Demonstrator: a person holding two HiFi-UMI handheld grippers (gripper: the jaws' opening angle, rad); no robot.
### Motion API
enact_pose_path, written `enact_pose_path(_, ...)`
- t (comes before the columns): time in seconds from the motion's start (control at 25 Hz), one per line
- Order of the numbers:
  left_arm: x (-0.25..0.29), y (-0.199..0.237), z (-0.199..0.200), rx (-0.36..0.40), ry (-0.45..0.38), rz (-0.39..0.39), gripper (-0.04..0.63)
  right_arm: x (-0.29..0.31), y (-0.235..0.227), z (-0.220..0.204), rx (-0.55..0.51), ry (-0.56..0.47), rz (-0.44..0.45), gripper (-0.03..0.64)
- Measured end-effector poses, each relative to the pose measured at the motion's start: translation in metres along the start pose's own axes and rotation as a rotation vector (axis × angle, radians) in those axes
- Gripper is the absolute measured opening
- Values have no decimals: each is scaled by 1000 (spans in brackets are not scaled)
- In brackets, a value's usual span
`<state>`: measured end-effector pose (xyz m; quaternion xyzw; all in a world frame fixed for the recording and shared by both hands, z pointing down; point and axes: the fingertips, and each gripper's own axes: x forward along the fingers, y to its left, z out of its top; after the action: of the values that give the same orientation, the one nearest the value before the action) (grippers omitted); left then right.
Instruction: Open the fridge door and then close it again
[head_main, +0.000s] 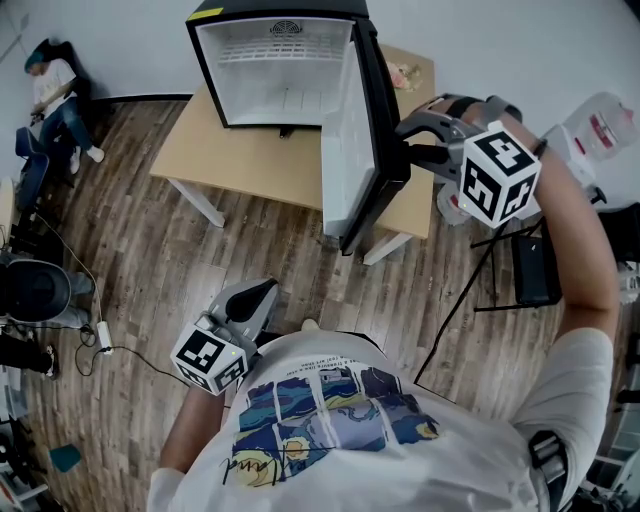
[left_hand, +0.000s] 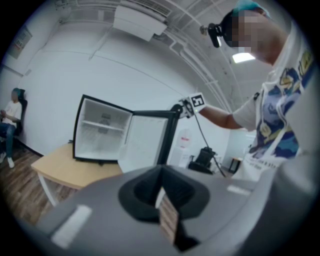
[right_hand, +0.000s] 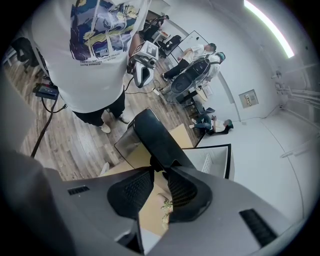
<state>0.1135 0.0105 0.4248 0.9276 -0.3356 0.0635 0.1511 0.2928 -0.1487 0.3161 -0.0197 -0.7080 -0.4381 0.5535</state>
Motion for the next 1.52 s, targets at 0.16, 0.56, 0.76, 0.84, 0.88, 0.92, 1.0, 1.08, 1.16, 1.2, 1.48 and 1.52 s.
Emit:
enact_pose_path(0.16, 0, -1, 0, -2, 2, -1, 9, 0, 0, 0, 1, 1, 0, 61)
enact_pose_path(0.56, 0, -2, 0, -4, -2, 5, 8, -2, 1, -1, -3, 0, 3, 61)
enact_pose_path(0.76, 1, -2, 0, -8, -3, 1, 8, -2, 0, 0, 2, 1, 6, 61)
enact_pose_path(0.84, 1, -1, -1, -8, -4, -1, 8, -1, 0, 0, -2, -1, 5, 61)
enact_pose_path(0.88, 1, -1, -1, -8, -3, -1, 9, 0, 0, 0, -2, -3, 4, 61)
enact_pose_path(0.92, 1, -1, -1, -9, -3, -1, 8, 0, 0, 1, -1, -4, 4, 63)
enact_pose_path(1.0, 2, -1, -1, -10, -3, -1, 9, 0, 0, 0, -1, -4, 4, 61)
enact_pose_path(1.08, 2, -1, -1, -10, -3, 0, 8, -1, 0, 1, -1, -4, 3, 63)
enact_pose_path(1.16, 2, -1, -1, -10, -2, -1, 8, -1, 0, 1, -1, -5, 4, 63)
enact_pose_path(1.2, 2, -1, -1, -10, -2, -1, 9, -1, 0, 1, -1, -6, 4, 63)
enact_pose_path(1.48, 5, 0, -2, -14, -1, -7, 8, -2, -1, 3, 20, -19, 6, 64)
enact_pose_path(1.52, 5, 0, -2, -15, -1, -8, 9, -2, -1, 3, 21, -21, 4, 64)
